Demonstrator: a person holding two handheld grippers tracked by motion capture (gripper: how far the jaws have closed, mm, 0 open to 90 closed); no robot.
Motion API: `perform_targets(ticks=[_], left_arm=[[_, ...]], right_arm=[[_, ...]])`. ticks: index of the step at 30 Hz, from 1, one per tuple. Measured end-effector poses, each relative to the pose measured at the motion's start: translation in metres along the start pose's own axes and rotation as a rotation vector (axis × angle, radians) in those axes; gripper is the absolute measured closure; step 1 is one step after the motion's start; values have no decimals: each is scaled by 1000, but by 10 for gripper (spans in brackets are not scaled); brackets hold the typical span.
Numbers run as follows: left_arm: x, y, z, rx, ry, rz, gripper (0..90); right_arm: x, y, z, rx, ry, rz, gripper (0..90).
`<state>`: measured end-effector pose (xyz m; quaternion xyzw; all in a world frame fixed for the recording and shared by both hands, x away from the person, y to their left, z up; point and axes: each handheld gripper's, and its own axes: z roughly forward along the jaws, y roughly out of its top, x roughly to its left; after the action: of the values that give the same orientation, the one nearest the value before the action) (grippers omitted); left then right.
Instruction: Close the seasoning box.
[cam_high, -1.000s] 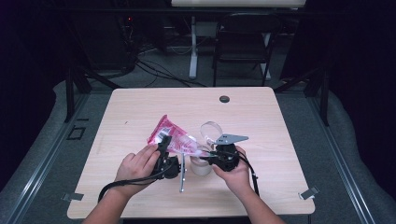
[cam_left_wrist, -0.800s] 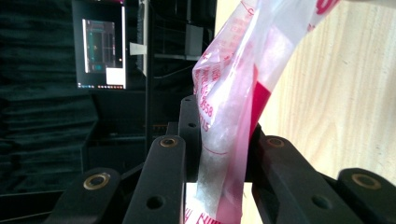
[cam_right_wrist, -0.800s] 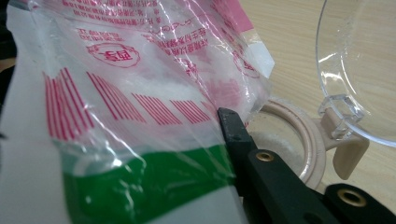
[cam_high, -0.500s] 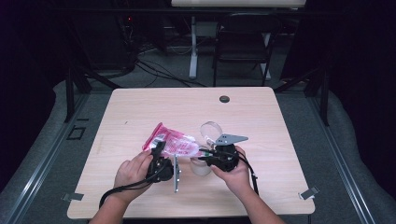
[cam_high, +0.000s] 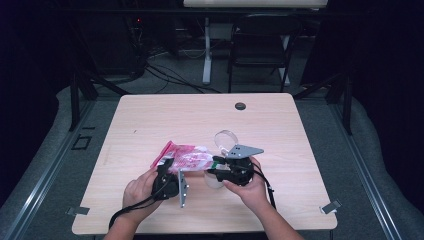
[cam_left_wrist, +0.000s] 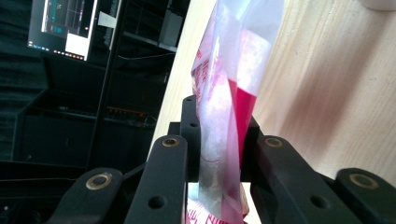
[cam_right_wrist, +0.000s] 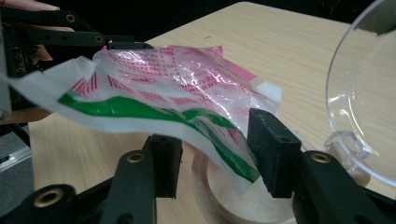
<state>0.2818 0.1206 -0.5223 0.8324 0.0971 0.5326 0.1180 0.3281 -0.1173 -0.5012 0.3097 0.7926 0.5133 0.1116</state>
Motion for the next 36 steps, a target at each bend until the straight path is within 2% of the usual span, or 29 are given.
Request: perform_targets(ticks=[3,7,8,14,16,18,20,23,29,36], left_arm=[[-1,-3,1,-9,-28,-46,800],[-2,-6,4,-8,-67,-86,800],[-2,-7,5,-15,-86,-107,801],[-4,-10,9,-25,-134,-152,802],[-4,-12,11,-29,-154,-179,803],[-6,-14,14,-45,-180,-228,803],[-5,-16,15,-43,-200,-242,803],[-5,-19,20,-51,-245,-290,804],[-2,-23,24,-56,-279,-347,809],[3,-29,26,-60,-309,-416,812]], right_arm=[[3,0,2,-6,-8,-27,513],[4,0,2,-6,-12,-41,499],[5,0,2,-7,-14,-44,500],[4,1,0,-16,-27,-49,499],[4,1,-1,-25,-31,-49,499],[3,2,-3,-33,-31,-49,500],[3,2,-4,-40,-34,-48,499],[2,2,-5,-47,-37,-43,500],[1,3,-6,-56,-38,-36,499],[1,4,-11,-91,-43,-25,500]])
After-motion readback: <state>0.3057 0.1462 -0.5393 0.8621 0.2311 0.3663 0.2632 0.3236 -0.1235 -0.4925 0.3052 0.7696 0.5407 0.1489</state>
